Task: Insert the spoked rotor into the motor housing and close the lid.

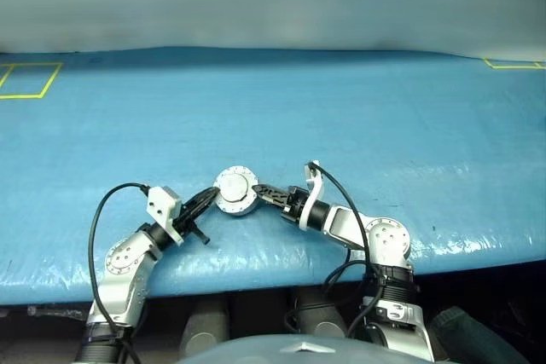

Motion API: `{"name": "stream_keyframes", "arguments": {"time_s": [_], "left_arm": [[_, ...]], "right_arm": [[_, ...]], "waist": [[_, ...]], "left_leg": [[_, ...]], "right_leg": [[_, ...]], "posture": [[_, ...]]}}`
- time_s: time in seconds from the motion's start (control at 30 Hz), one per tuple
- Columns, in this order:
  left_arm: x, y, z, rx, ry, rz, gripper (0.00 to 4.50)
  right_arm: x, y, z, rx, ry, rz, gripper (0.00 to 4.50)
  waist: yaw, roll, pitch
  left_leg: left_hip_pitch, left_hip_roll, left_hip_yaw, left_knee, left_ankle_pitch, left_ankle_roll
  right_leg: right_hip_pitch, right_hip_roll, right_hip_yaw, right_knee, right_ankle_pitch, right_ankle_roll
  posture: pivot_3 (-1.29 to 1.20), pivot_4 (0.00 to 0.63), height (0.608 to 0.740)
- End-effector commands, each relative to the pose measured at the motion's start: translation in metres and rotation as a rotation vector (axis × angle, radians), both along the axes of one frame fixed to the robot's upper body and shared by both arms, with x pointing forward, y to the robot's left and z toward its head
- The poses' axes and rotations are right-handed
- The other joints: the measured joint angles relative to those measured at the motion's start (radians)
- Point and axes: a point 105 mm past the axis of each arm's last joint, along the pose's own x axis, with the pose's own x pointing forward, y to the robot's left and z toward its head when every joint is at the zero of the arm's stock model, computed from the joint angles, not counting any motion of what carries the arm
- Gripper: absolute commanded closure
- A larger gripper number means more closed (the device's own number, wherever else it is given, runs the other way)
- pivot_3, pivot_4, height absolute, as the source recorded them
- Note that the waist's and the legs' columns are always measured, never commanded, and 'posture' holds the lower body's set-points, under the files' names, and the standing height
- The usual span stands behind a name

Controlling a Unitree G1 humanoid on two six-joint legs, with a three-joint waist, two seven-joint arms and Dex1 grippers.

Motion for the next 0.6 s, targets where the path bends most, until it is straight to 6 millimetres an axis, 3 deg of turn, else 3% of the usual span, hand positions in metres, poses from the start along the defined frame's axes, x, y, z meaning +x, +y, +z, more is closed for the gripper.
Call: {"name": "stream_keyframes", "arguments": {"time_s": [0.03, 0.27, 0.6], "left_arm": [[0.013, 0.016, 0.032, -0.177, -0.03, 0.114, 4.5], [0.009, 0.02, 0.047, -0.364, -0.023, 0.128, 4.5], [-0.002, -0.019, 0.051, -0.803, 0.129, -0.048, 1.23]], "right_arm": [[0.007, 0.004, 0.014, 0.08, -0.019, -0.044, 3.27], [0.025, -0.009, 0.04, 0.19, -0.049, -0.154, 3.27], [0.035, -0.018, 0.099, 0.392, -0.17, -0.197, 3.27]], "waist": [[-0.001, -0.001, 0.001], [-0.002, -0.001, 0.002], [-0.003, 0.002, 0.005]], "left_leg": [[-0.001, 0.0, -0.001, 0.0, 0.0, 0.0], [-0.004, 0.0, -0.002, -0.001, 0.0, 0.0], [-0.014, 0.0, -0.004, -0.001, -0.001, 0.001]], "right_leg": [[0.0, 0.0, -0.001, 0.0, 0.0, 0.0], [-0.001, 0.001, -0.001, -0.003, 0.0, 0.0], [-0.004, 0.001, -0.003, -0.014, 0.004, 0.005]], "posture": [[0.0, 0.15, 0.74], [0.0, 0.15, 0.74], [0.0, 0.15, 0.74]]}}
